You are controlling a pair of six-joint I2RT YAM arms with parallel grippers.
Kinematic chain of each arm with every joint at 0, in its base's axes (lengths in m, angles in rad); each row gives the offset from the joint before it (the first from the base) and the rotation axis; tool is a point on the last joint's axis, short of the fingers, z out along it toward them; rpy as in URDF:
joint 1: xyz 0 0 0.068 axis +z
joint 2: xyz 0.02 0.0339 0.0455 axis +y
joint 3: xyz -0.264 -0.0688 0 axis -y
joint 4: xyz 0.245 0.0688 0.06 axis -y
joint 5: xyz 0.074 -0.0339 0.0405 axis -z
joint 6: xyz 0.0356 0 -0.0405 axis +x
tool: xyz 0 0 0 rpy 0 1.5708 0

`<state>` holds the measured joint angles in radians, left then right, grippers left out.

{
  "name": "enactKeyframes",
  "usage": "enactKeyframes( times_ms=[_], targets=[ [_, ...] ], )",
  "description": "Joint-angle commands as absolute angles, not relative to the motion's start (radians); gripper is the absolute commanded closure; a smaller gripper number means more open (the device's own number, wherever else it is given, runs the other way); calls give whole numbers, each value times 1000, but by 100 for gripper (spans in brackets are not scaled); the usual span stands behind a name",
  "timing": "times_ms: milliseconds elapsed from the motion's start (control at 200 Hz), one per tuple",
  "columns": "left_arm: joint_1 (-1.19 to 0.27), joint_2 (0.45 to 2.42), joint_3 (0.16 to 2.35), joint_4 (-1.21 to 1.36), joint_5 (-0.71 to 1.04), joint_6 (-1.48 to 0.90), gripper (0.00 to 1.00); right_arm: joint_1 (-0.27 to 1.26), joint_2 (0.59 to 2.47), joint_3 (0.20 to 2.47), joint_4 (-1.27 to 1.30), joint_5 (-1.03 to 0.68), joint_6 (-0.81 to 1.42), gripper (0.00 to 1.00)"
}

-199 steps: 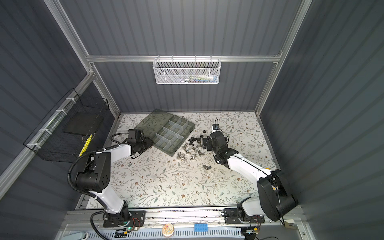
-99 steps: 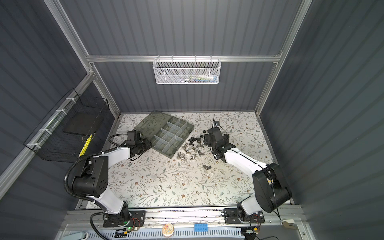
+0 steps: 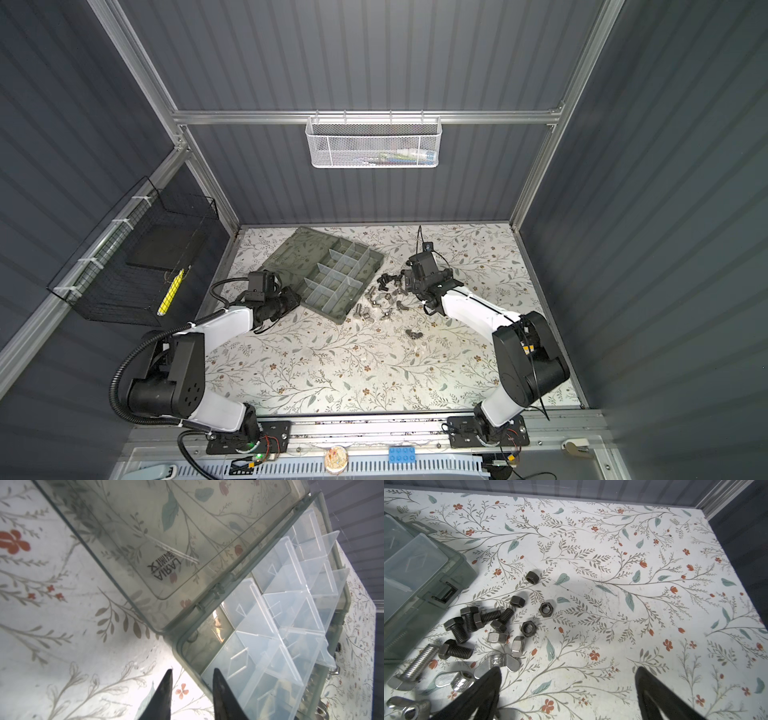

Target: Sort the screws and nuts into containers

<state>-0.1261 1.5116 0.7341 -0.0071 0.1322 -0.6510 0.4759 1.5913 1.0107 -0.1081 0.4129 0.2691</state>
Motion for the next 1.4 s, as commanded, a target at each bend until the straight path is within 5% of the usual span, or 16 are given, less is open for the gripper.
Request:
enactKeyframes(
  times_ms=[0,115,295,715,1141,1396],
  targets=[
    [-137,1483,706,-63,167,-658,63,479,1600,1035,-154,342,291,1],
    [-137,1450,706,-87,139,-636,51,466,1598,1026,-154,317,307,1],
    [-137,1408,734,-133,112,-608,0,436,1595,1028,-166,231,342,1],
    [-288,1310,847,-244,-49,-494,0,385,1683,1139,-250,131,370,8],
    [-650,1473,1090,-270,-409,-312,0,383,1865,1268,-285,36,410,37],
    [-701,1534,1165,-270,-479,-245,0,382,1938,1301,-289,-19,431,48]
  ],
)
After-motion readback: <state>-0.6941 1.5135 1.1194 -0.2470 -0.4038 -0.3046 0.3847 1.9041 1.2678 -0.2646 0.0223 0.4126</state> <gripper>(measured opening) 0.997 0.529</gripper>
